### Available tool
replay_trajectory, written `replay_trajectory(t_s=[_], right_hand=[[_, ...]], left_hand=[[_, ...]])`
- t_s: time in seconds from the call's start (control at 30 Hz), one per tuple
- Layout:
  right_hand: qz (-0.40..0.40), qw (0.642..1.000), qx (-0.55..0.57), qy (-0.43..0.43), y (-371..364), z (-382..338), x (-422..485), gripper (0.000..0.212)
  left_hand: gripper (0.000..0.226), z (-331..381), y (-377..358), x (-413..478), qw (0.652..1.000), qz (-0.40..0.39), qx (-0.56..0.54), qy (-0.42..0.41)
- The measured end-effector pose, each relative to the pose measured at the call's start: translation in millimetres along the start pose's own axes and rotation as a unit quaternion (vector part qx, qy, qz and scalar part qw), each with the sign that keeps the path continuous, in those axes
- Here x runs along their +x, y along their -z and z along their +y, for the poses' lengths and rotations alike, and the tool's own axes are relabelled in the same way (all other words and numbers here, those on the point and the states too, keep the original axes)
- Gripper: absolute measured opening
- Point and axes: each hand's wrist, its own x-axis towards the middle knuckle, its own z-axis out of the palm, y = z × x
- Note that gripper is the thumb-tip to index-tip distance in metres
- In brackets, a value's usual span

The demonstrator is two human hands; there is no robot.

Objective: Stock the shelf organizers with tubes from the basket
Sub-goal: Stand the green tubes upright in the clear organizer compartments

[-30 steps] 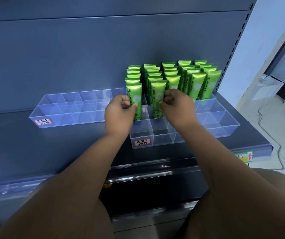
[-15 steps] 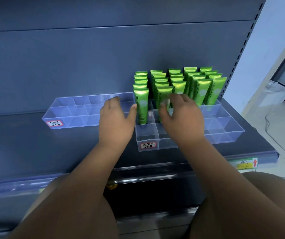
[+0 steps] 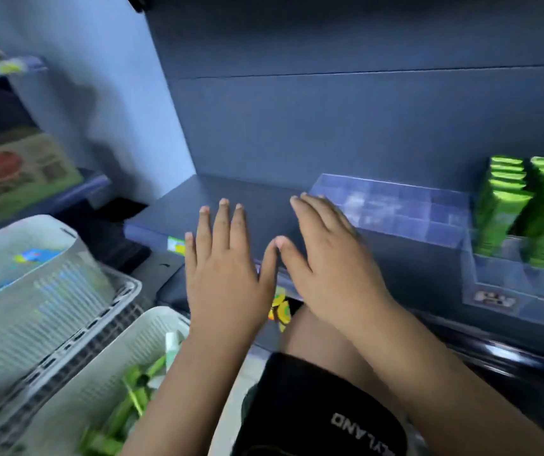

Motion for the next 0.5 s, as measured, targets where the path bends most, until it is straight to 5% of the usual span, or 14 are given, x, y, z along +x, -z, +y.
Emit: replay_trajectory(t_s=[0.27,0.5], right_hand=[[-0.186,0.97,0.1,0.117,-163.4,-161.0,-4.9,0.054],[-0.395,0.913,0.044,0.087,-279.6,-162.6,-39.9,0.031]], left_hand=[[0.073,-199.0,38.9,-108.1,0.969,-0.015,0.11,0.222],[0.069,-284.2,-21.1,-187.2,0.919,-0.152,0.064,0.359]])
